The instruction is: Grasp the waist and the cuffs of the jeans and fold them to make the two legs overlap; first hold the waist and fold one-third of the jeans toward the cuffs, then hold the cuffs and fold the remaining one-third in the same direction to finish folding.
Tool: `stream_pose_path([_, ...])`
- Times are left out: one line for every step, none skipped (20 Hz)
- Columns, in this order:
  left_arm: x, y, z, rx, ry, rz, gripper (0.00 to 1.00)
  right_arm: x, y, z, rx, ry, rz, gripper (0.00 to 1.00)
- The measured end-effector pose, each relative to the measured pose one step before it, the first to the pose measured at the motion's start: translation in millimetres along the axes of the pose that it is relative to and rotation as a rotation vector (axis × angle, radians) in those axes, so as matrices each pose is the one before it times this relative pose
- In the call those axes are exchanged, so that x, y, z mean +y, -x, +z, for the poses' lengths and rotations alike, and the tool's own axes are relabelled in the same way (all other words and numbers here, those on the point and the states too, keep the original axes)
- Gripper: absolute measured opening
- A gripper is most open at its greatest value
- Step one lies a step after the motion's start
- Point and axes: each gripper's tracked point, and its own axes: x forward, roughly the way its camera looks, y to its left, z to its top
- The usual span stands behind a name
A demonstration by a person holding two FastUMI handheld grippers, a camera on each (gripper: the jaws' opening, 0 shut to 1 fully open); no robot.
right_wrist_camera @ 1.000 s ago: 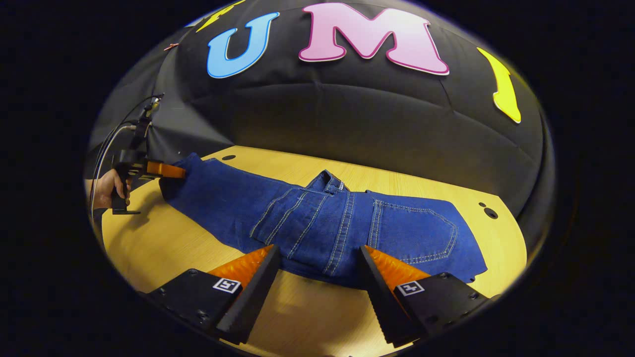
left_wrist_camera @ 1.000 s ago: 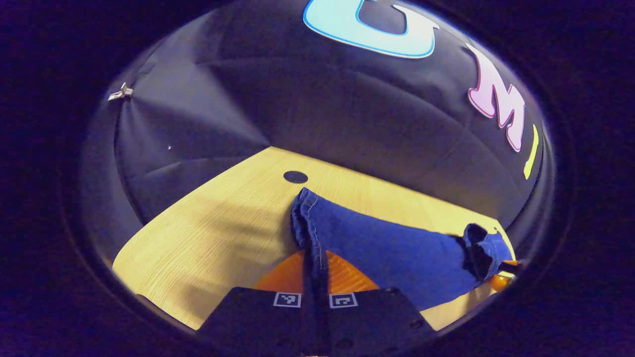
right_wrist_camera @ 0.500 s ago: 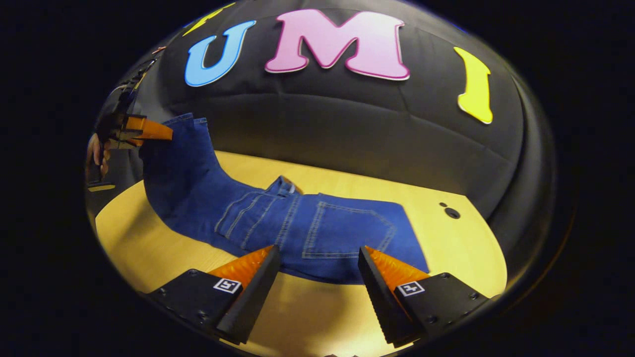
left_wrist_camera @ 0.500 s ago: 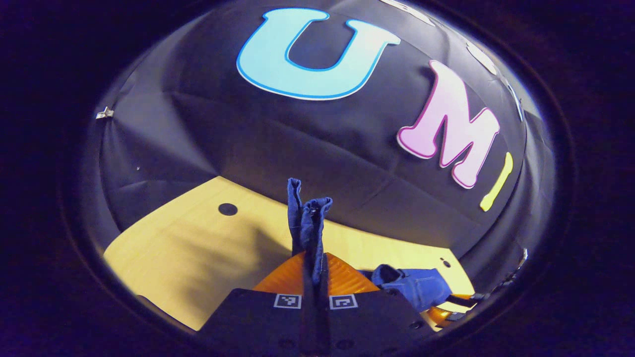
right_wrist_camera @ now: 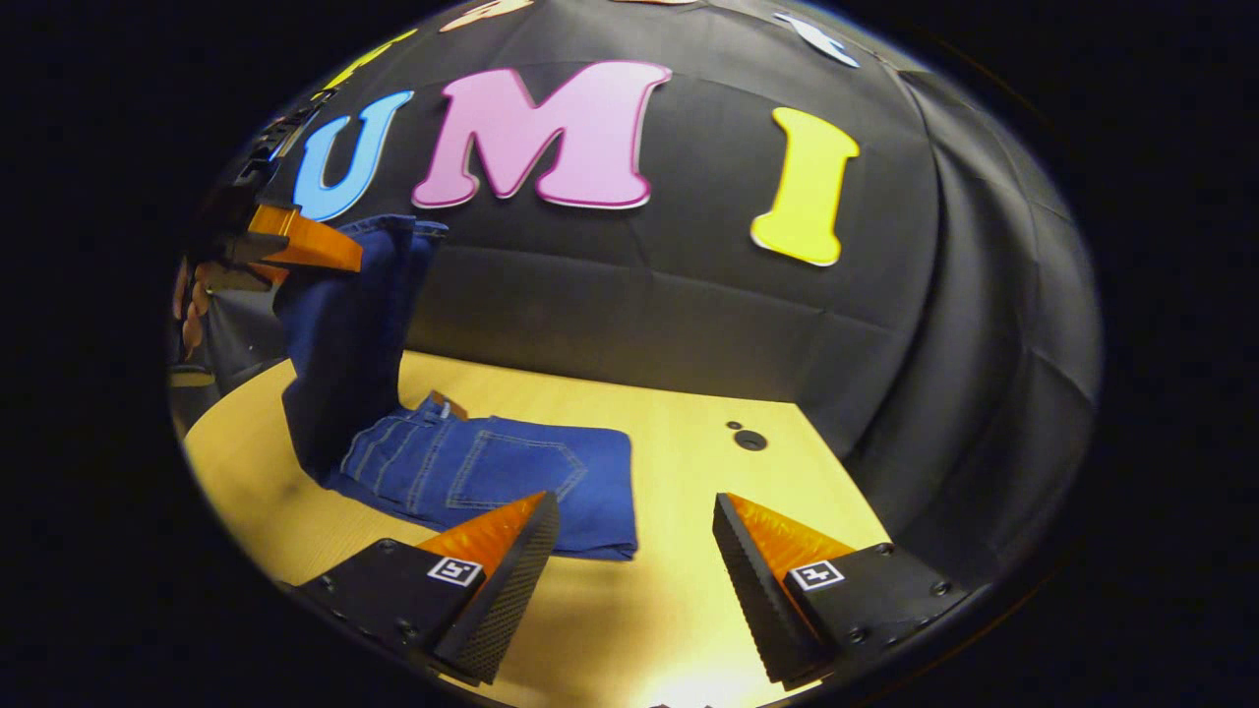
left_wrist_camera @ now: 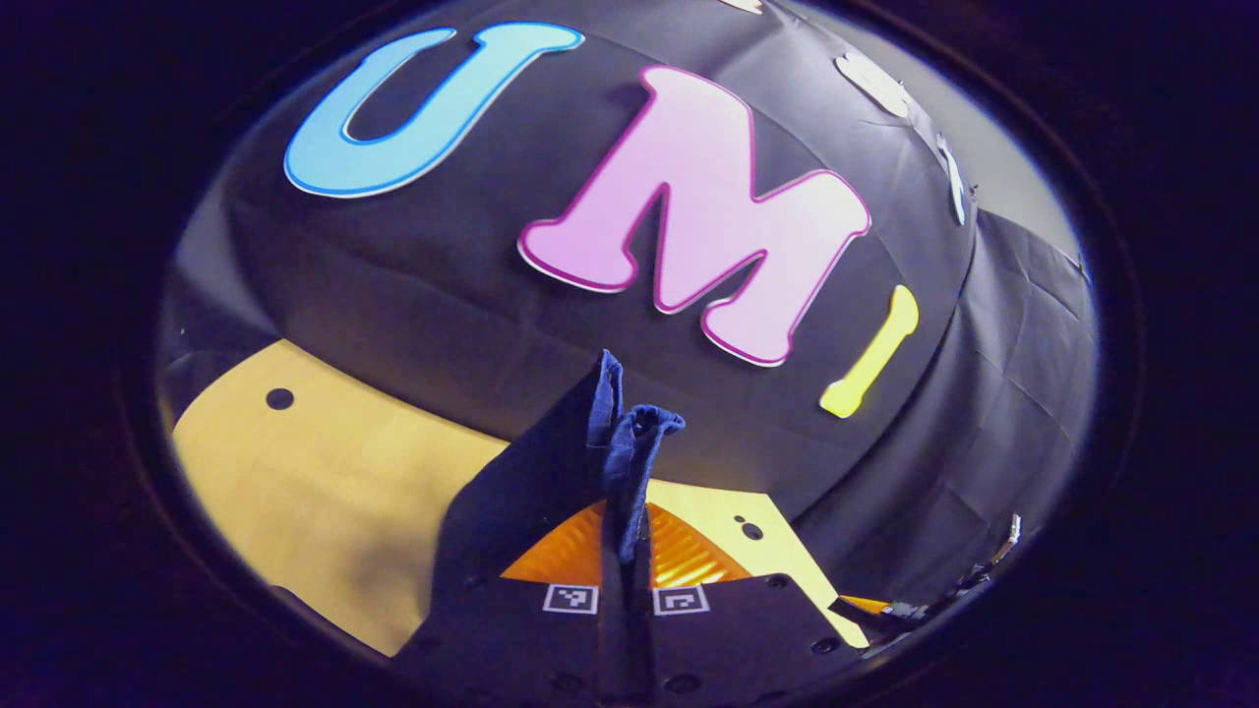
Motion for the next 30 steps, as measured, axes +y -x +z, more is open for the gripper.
stream_pose_path([-13.63, -10.77, -14.75, 0.03028, -0.00247, -0.0121, 0.06, -12.83, 5.0, -1.65, 0.00034, -0.00821, -0.02335, 0.97])
stream_pose_path([-12.55, -9.98, -16.41, 0.03202, 0.00138, -0.01541, 0.06, -11.46, 4.13, -0.77, 0.00144, -0.00624, -0.02192, 0.97])
stream_pose_path([-13.12, -14.47, -15.06, 0.02728, 0.00435, -0.02128, 0.06, -11.63, 3.34, -2.72, 0.00256, -0.00624, -0.02091, 0.97])
stream_pose_path([-11.81, -15.6, -20.57, 0.05395, 0.00657, -0.02173, 0.06, -10.39, 3.74, -2.37, 0.00555, -0.0059, -0.01895, 0.96])
stream_pose_path([-8.98, -11.67, -21.0, 0.05411, 0.00126, -0.0132, 0.06, -9.4, 1.57, -2.18, 0.0063, -0.00631, -0.0167, 0.97])
stream_pose_path([-3.22, -15.46, -18.18, 0.03959, -0.00459, 0.00801, 0.06, -7.69, 3.66, -3.17, 0.00604, -0.00648, -0.01154, 0.97])
stream_pose_path([0.77, -15.08, -12.51, 0.02623, -0.02023, 0.01457, 0.06, -5.26, 2.06, -3.58, 0.00594, -0.0054, -0.00652, 0.97])
stream_pose_path([3.65, -11.14, -10.81, 0.02678, -0.0252, 0.0263, 0.06, -3.63, 1.89, -3.03, 0.00587, 0.00074, 0.0009, 0.97])
stream_pose_path([1.56, -8.06, -10.8, 0.02519, -0.02779, 0.02901, 0.07, -2.47, 0.98, -3.34, 0.00356, 0.01092, 0.00134, 0.97])
stream_pose_path([-2.68, -6.99, -10.39, 0.02287, -0.02039, 0.02648, 0.07, -2.86, 0.92, -3.07, 0.00321, 0.01733, -0.00289, 0.97])
stream_pose_path([0.92, -4.94, -8.56, 0.02, -0.0153, 0.02562, 0.11, -2.69, 0.12, -1.01, 0.00041, 0.01382, -0.00286, 0.96])
stream_pose_path([0.26, -7.54, -6.33, 0.01336, -0.01039, 0.02045, 0.13, -1.57, 1.33, -0.63, -0.0004, 0.00173, -0.00183, 0.96])
stream_pose_path([-1.01, -5.56, -5.91, 0.01054, -0.00215, 0.00587, 0.19, -1.36, 2.54, -2.16, 0.0024, -0.01201, -0.00008, 0.97])
stream_pose_path([-7.82, -1.49, -2.44, 0.00874, 0.00865, -0.02449, 0.25, 1.22, 1.31, 0.27, 0.004, -0.01916, 0.0019, 0.97])
stream_pose_path([-11.4, -3.66, -4.5, 0.00028, 0.01405, -0.03146, 0.39, 0.87, 3.63, 0.79, 0.00049, -0.01642, -0.00024, 0.96])
stream_pose_path([-7.55, 2.74, -1.08, -0.00666, 0.0125, -0.01823, 0.53, 0.98, 3.78, 2.69, -0.00407, -0.00969, -0.00119, 0.96])
stream_pose_path([-2.95, 3.88, -0.6, -0.00639, 0.00399, -0.0029, 0.84, 0.06, 3.57, 2.27, -0.00619, -0.00307, -0.00034, 0.97])
stream_pose_path([-0.84, 4.38, -0.2, -0.003, 0.00234, 0.00305, 0.97, 0.8, 6.1, 3.62, -0.004, 0.00169, -0.00009, 0.96])
stream_pose_path([0.86, 8.3, 1.76, -0.01202, 0.00563, 0.0022, 0.98, 0.56, 5.52, 4.45, -0.00551, 0.00323, 0.00416, 0.96])
stream_pose_path([-0.86, 12.78, 4.1, -0.01848, 0.0132, -0.00798, 0.98, 1.38, 6.08, 4.99, -0.00621, 0.00222, 0.00564, 0.97])
stream_pose_path([0.74, 15.89, 7.3, -0.02592, 0.01605, -0.00509, 0.98, 1.06, 6.25, 4.98, -0.0066, 0.00289, 0.00768, 0.96])
stream_pose_path([2.27, 15.69, 7.16, -0.03378, 0.01144, -0.00182, 0.98, 1.71, 4.85, 6.16, -0.00735, 0.00451, 0.006, 0.96])
stream_pose_path([1.74, 17.81, 9.92, -0.03971, 0.00591, -0.00034, 0.98, 1.07, 6.22, 7.28, -0.00913, 0.00406, 0.00323, 0.96])
stream_pose_path([3.87, 20.76, 12.04, -0.04001, -0.00009, 0.00503, 0.97, 2.93, 6.38, 9.08, -0.01307, 0.00015, 0.00446, 0.96])
stream_pose_path([5.48, 21.17, 12.16, -0.03733, -0.00696, 0.00168, 0.98, 3.33, 5.94, 10.04, -0.01558, -0.005, 0.00442, 0.96])
stream_pose_path([4.45, 20.14, 10.57, -0.03436, -0.01386, 0.00879, 0.97, 3.6, 7.1, 11.75, -0.01694, -0.0078, 0.00761, 0.96])
stream_pose_path([6.77, 20.87, 10.7, -0.02361, -0.01943, 0.0121, 0.97, 3.8, 5.5, 11.39, -0.01608, -0.00639, 0.00515, 0.96])
stream_pose_path([7.97, 23.6, 8.83, -0.0201, -0.02575, 0.01899, 0.97, 5.62, 5.9, 12.02, -0.01724, -0.00447, 0.00673, 0.96])
stream_pose_path([11.86, 21.77, 11.31, -0.02287, -0.02677, 0.03159, 0.97, 6.23, 5.0, 9.35, -0.01457, -0.00288, 0.00844, 0.96])
stream_pose_path([12.82, 19.43, 11.9, -0.03054, -0.02218, 0.02949, 0.97, 6.65, 6.4, 12.18, -0.01776, 0.00328, 0.00716, 0.96])
